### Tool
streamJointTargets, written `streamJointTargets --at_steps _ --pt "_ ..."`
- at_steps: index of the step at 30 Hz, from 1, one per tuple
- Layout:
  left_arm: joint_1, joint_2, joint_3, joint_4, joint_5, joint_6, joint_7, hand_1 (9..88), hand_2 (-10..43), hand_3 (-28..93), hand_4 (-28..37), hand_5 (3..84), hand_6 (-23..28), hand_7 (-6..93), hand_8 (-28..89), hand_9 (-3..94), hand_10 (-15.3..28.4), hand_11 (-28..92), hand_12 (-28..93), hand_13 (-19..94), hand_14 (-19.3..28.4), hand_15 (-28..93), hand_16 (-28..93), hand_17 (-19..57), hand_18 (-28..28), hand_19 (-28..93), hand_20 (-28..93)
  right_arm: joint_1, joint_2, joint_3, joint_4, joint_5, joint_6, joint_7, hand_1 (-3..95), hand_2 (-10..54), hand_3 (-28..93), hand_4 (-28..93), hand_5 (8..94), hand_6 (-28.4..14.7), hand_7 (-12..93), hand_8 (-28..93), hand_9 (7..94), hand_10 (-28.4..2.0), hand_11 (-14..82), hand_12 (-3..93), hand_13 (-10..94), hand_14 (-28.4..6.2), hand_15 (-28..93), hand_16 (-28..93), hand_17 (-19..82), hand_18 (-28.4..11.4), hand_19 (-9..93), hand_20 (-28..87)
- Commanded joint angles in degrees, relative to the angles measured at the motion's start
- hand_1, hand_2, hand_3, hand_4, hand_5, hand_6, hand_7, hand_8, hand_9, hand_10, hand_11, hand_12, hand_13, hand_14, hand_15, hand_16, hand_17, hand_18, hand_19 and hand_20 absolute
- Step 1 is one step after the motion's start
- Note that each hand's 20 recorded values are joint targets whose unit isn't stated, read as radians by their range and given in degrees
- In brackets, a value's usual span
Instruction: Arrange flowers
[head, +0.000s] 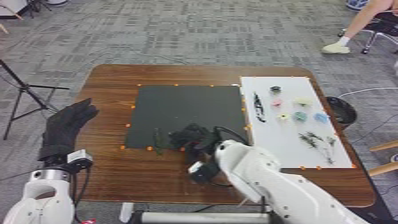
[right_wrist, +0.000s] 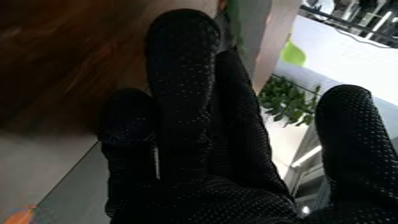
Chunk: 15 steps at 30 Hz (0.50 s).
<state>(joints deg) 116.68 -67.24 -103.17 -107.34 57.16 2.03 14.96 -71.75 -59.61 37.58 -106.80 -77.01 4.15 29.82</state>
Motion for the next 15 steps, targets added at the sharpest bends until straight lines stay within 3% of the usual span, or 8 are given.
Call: streamJointTargets --at_steps 1,15 --pt "-0.3 -0.35 0.42 0.00 0.09 -0.61 -0.26 22.3 3.7 71 -28.3 50.8 3.8 13.1 -7 49.3 15.2 20 12 38 18.9 24 0 6.8 13.0 12 21 1.6 -3.9 -2.3 1.7 -0.5 -1.4 0.3 24.1 10.9 54 -9 61.6 -6.4 6 -6 58.4 -15.3 7.3 9.6 87 -8.0 43 31 48 -19.3 87 44" --pt "-0.8 -0.45 0.99 0.31 -0.02 -0.61 0.01 22.3 3.7 71 -28.3 50.8 3.8 13.1 -7 49.3 15.2 20 12 38 18.9 24 0 6.8 13.0 12 21 4.2 -7.0 -3.6 4.0 -0.5 -1.9 -0.3 24.0 11.0 55 -9 61.5 -6.2 7 -6 58.3 -15.0 7.3 9.6 87 -8.0 43 31 48 -19.3 87 44"
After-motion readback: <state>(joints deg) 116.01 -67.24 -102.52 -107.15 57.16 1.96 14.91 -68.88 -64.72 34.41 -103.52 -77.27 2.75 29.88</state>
